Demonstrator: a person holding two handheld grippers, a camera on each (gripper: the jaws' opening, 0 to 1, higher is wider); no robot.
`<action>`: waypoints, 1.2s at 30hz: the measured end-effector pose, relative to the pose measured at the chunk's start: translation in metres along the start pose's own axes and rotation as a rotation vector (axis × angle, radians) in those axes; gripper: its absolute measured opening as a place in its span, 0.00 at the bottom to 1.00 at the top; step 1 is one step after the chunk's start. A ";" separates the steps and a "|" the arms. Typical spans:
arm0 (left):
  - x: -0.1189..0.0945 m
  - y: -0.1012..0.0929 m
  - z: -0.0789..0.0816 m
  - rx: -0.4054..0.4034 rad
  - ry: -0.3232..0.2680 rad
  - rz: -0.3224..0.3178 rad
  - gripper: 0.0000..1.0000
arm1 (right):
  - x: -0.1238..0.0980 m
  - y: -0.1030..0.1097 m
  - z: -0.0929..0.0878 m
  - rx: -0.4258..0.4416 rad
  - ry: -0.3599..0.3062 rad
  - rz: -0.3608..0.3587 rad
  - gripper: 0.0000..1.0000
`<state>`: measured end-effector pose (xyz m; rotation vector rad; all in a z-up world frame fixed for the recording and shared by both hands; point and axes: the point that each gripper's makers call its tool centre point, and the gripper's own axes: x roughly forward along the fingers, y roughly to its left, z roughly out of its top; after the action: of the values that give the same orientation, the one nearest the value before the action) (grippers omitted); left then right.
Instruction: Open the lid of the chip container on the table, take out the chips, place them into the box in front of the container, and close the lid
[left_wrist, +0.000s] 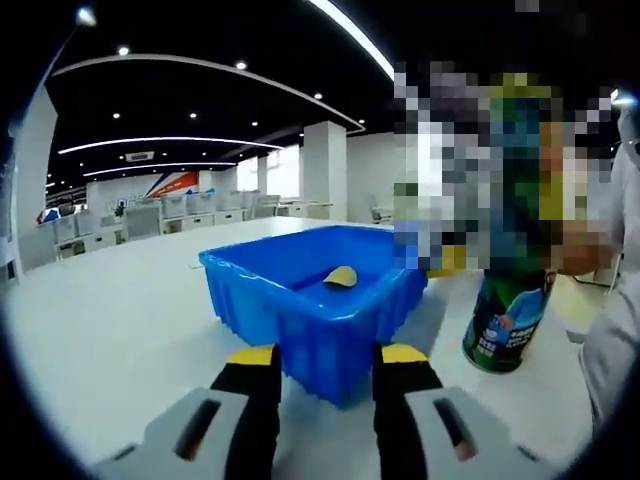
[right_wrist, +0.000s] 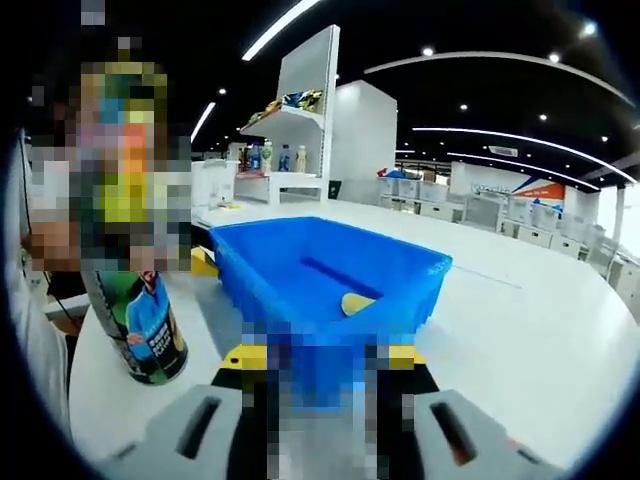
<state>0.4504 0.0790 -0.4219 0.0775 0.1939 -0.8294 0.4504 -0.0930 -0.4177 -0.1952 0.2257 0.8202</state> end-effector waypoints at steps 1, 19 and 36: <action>-0.001 0.000 0.000 0.001 0.000 0.002 0.36 | 0.000 0.001 0.000 -0.007 0.000 -0.001 0.34; -0.007 0.000 0.017 0.058 -0.040 0.041 0.35 | -0.001 -0.006 0.021 -0.096 -0.037 -0.015 0.33; -0.005 0.025 0.049 0.049 -0.093 0.068 0.34 | 0.021 -0.036 0.058 -0.113 -0.078 0.015 0.33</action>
<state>0.4725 0.0922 -0.3730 0.0910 0.0830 -0.7682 0.4982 -0.0875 -0.3651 -0.2676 0.1076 0.8541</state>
